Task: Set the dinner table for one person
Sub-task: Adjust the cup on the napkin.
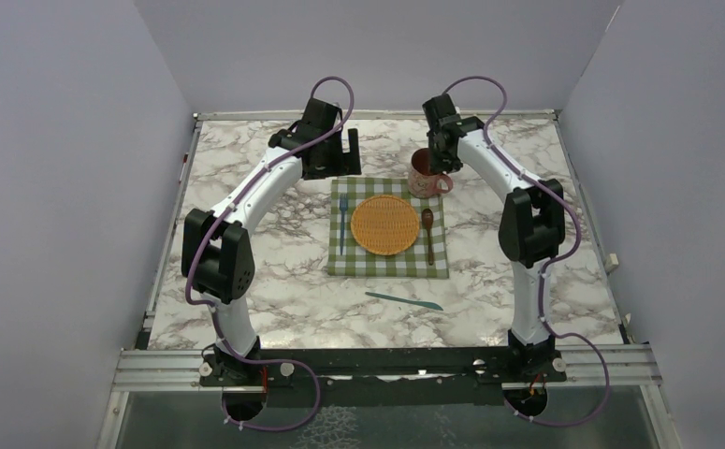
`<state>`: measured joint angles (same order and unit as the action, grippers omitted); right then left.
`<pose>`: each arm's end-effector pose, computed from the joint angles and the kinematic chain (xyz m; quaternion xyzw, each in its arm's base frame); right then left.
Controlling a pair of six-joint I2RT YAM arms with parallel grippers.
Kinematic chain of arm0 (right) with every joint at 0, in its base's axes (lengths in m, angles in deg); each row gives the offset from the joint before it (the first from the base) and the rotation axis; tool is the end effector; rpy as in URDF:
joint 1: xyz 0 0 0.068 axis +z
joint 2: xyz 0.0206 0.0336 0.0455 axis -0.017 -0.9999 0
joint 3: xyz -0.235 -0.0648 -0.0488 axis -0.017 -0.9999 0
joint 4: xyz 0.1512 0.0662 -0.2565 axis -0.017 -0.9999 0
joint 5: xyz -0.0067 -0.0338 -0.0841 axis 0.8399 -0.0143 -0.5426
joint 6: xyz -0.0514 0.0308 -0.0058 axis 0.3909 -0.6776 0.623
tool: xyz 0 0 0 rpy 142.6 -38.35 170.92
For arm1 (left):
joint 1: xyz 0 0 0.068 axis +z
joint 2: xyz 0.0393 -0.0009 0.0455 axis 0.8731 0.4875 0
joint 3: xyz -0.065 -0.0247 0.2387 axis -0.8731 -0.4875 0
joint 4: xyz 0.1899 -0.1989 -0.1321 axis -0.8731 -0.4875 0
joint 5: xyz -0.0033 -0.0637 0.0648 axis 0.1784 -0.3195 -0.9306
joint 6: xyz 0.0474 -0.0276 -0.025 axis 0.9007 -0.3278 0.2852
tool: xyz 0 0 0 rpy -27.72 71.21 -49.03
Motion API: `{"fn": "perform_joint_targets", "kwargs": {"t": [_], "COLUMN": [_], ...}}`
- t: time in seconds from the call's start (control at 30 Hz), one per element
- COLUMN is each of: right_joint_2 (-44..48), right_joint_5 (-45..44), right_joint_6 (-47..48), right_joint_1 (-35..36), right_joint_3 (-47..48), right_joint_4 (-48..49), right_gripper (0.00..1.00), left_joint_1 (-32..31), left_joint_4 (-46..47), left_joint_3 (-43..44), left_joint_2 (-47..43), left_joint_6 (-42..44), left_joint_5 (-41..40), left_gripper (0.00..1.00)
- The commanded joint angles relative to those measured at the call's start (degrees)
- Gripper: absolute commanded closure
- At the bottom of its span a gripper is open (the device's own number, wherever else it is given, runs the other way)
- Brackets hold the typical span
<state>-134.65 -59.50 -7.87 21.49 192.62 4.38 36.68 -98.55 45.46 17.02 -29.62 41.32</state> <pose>0.4768 0.1642 0.2039 0.0044 0.9567 -0.0588 0.2849 0.4148 -0.1881 0.2664 0.0026 0.9354 -0.1649 0.3128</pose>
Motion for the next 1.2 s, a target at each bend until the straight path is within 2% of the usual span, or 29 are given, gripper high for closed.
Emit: {"fn": "perform_joint_targets", "kwargs": {"t": [0.0,0.47,0.63,0.8,1.17], "right_joint_2": [4.78,5.70,9.82,12.35,27.26], "right_joint_5": [-2.50,-2.13,-0.49,-1.28,6.61], "right_joint_6": [-0.19,0.44,1.48,1.20,-3.65], "right_joint_1": [-0.25,-0.29,-0.27,-0.14,0.18], "right_joint_3": [-1.06,2.22,0.56,2.32,-11.84], "right_joint_4": [1.47,2.53,5.85,2.64,-4.14], "right_gripper": [0.64,0.64,0.64,0.64,0.65], "left_joint_1": [-0.46,-0.64,-0.73,-0.73,-0.73], "left_joint_4": [0.45,0.47,0.45,0.44,0.40], "left_joint_3": [-0.48,-0.60,-0.53,-0.55,-2.59], "left_joint_2": [-2.03,-1.72,-1.50,-1.35,-2.41], "left_joint_6": [-0.16,-0.23,-0.11,0.05,0.89], "left_joint_5": [0.29,0.29,0.35,0.38,0.38], "left_gripper": [0.06,0.06,0.06,0.06,0.06]}}
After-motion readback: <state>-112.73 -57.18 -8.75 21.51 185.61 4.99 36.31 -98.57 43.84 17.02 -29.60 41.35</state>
